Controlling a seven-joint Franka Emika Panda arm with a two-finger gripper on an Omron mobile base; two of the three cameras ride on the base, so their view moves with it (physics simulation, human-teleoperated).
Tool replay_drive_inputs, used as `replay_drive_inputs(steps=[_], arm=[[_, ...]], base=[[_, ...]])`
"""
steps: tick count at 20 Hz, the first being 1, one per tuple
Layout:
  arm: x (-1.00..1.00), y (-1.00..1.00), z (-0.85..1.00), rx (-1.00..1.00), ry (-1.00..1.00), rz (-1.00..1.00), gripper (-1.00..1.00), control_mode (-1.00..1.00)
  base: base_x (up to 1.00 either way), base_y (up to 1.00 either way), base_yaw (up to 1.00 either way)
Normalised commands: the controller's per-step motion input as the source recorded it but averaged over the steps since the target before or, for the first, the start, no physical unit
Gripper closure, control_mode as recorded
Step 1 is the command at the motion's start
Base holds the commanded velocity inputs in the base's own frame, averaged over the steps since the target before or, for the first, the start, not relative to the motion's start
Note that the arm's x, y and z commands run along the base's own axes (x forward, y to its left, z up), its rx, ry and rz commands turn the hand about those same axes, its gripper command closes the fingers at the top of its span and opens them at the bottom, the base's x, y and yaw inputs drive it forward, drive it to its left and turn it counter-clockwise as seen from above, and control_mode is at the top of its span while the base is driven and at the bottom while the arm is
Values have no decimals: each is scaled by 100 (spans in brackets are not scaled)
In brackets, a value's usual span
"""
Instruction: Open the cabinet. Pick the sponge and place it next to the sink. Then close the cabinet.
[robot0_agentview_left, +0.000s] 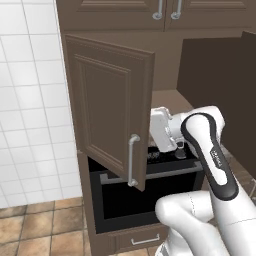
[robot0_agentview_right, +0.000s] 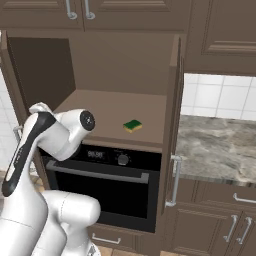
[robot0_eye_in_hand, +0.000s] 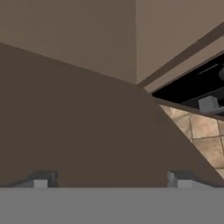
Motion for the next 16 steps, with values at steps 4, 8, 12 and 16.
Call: replay_drive_inputs(steps=[4, 8, 12, 16], arm=[[23, 0, 0, 0, 4, 16, -100, -100], [19, 0, 0, 1, 2, 17, -100, -100], [2, 0, 0, 4, 0, 17, -100, -100], [0, 9, 0, 5, 0, 14, -100, -100]], base=[[0, 0, 0], [0, 0, 0], [0, 0, 0], [0, 0, 0]])
